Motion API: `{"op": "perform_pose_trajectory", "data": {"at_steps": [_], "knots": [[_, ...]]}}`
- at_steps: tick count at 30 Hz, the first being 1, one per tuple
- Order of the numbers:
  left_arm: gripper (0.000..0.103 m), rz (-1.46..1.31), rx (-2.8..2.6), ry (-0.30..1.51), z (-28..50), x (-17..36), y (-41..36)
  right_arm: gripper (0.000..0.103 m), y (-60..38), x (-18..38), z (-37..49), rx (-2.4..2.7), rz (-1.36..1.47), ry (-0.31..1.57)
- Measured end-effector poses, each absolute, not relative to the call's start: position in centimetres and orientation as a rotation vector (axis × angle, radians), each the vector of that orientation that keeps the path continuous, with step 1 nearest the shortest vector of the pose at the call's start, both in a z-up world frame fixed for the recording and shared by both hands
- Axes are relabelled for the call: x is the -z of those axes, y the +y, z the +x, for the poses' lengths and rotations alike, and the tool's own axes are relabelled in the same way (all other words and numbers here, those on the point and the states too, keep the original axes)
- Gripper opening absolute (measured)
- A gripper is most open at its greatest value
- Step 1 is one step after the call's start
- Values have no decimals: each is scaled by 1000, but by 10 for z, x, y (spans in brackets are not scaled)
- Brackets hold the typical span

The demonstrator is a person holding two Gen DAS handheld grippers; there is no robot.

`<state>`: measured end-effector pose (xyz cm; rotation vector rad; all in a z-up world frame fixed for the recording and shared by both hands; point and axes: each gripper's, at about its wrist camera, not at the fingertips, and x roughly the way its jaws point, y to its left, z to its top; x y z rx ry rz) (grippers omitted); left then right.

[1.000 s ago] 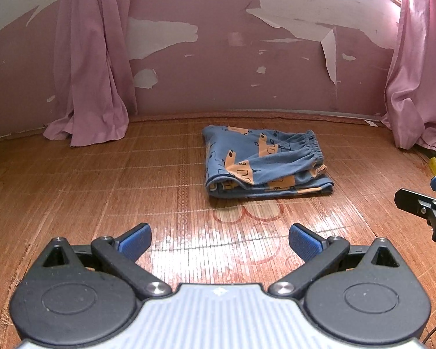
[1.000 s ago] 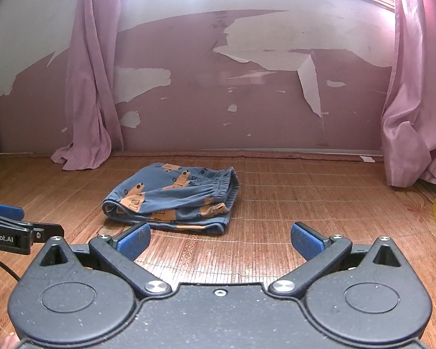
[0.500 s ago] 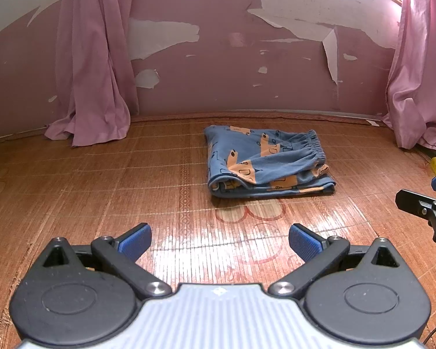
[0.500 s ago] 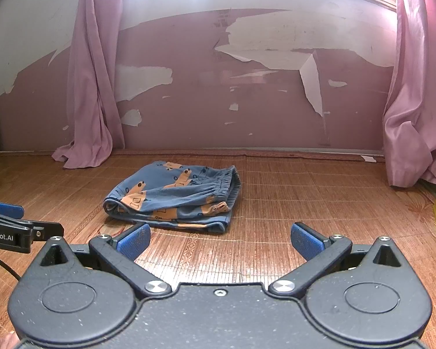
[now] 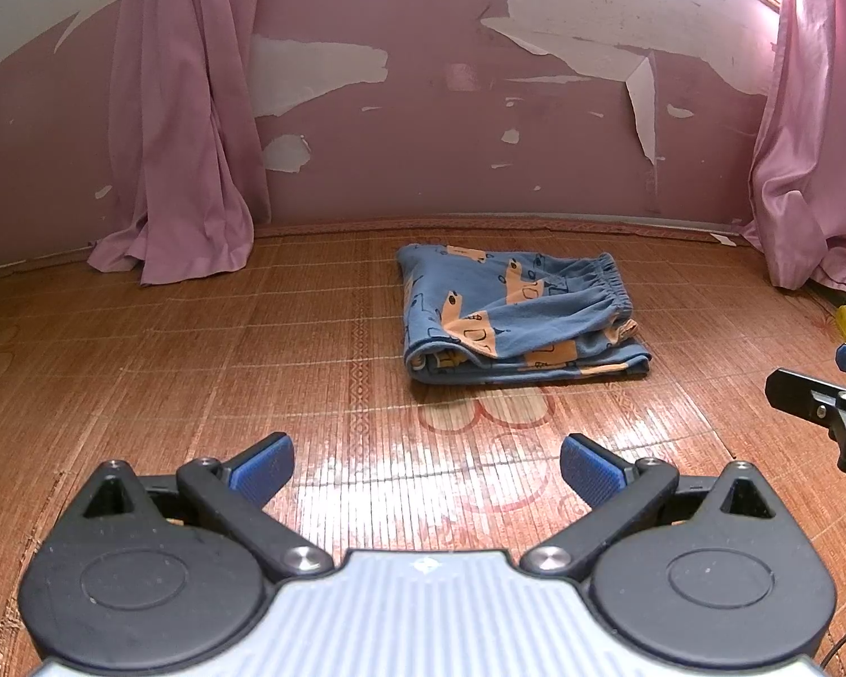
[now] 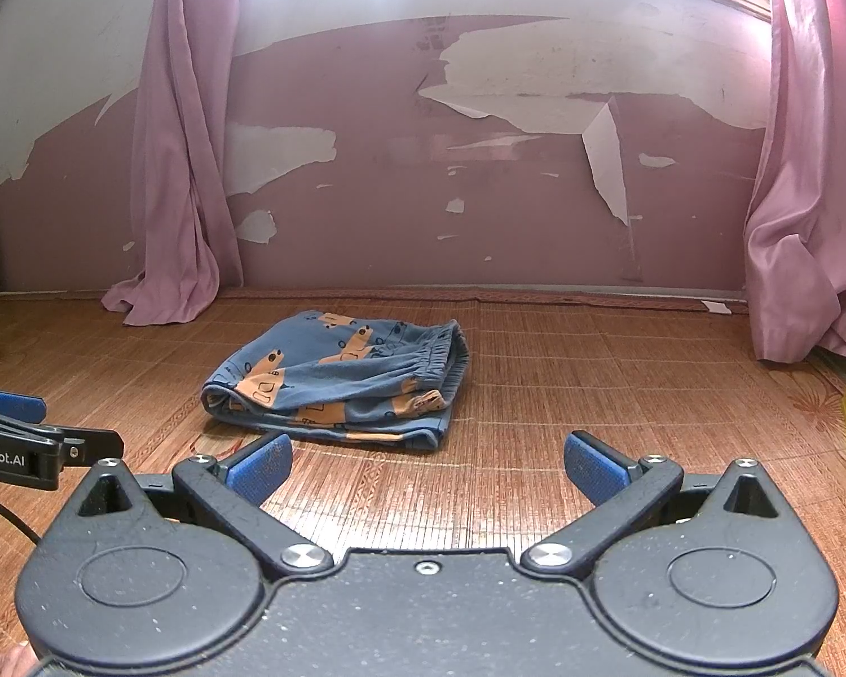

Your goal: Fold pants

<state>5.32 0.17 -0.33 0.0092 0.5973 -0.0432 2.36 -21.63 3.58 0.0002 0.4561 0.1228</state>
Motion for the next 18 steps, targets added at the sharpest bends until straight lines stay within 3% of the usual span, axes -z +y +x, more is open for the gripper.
{"op": "perform_pose_trajectory", "data": {"at_steps": [18], "knots": [[103,-9,12,617,54,4,2,102,-217,-34,24,-127,-4,460]]}}
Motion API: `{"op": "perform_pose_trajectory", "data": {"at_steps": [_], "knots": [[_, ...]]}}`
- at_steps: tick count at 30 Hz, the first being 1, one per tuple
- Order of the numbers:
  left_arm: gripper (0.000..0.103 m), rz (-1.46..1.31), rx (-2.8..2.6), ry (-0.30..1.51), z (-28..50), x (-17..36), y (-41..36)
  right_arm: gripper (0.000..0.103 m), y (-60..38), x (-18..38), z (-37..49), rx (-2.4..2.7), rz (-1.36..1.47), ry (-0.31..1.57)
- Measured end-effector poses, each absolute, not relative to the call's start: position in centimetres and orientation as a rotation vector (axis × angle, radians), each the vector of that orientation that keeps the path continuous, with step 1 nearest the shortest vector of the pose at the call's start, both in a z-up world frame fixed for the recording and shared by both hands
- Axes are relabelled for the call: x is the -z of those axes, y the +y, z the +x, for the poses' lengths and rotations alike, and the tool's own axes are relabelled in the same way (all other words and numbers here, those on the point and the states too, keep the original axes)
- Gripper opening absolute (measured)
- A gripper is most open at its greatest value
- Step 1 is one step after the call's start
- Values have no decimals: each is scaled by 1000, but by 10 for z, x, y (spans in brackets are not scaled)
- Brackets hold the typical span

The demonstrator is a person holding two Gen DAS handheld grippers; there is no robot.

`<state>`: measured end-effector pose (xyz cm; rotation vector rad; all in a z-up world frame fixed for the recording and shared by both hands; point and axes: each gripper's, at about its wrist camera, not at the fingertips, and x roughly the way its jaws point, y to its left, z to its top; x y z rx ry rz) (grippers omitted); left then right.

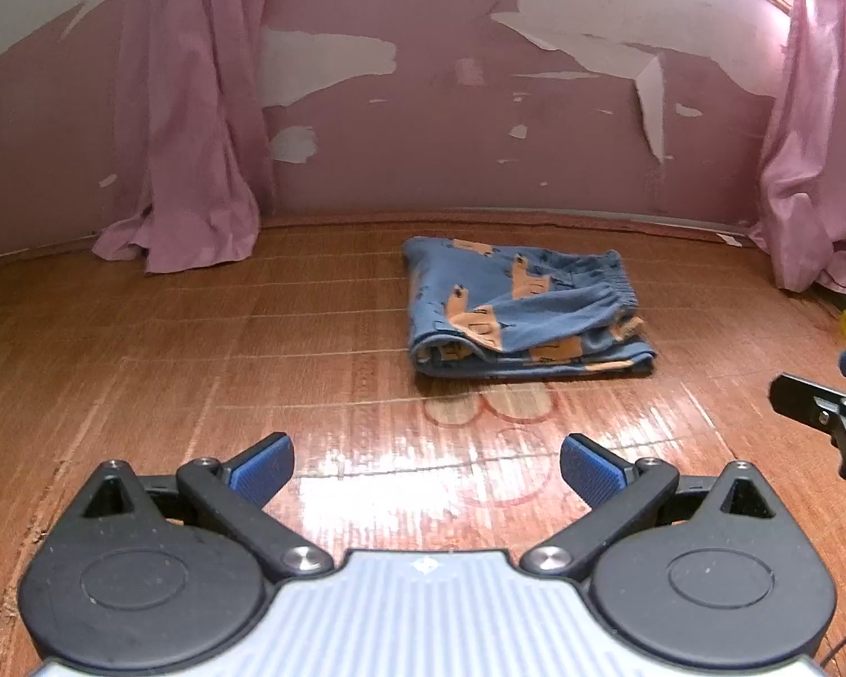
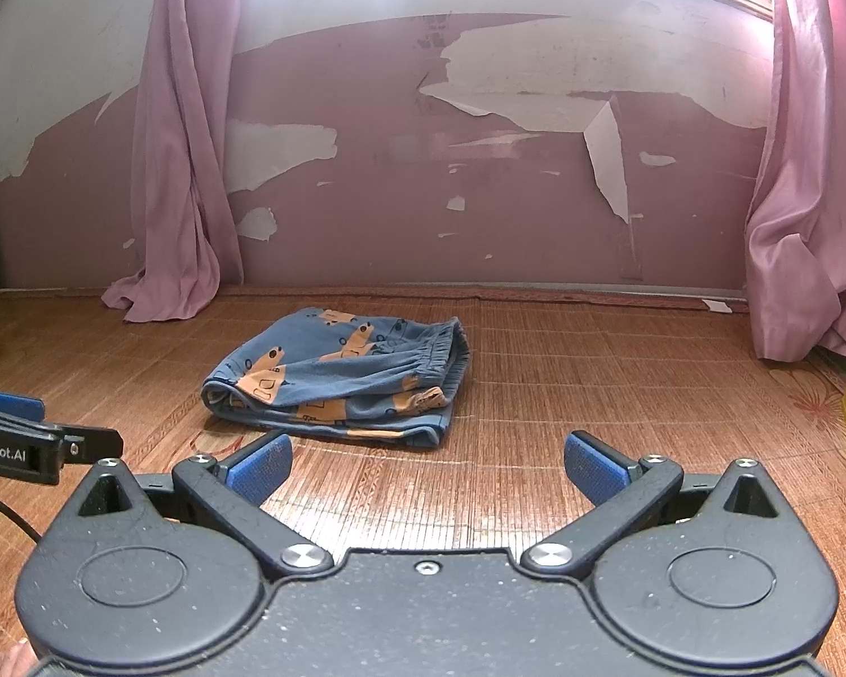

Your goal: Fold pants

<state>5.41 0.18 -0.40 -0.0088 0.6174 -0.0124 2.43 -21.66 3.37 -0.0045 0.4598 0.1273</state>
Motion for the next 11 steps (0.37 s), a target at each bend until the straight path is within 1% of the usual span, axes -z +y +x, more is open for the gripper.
{"op": "perform_pose_trajectory", "data": {"at_steps": [3,11], "knots": [[103,-21,27,647,56,4,4,102,-216,-33,24,-129,-6,461],[103,-57,24,641,54,4,10,102,-217,-34,24,-132,-11,463]]}}
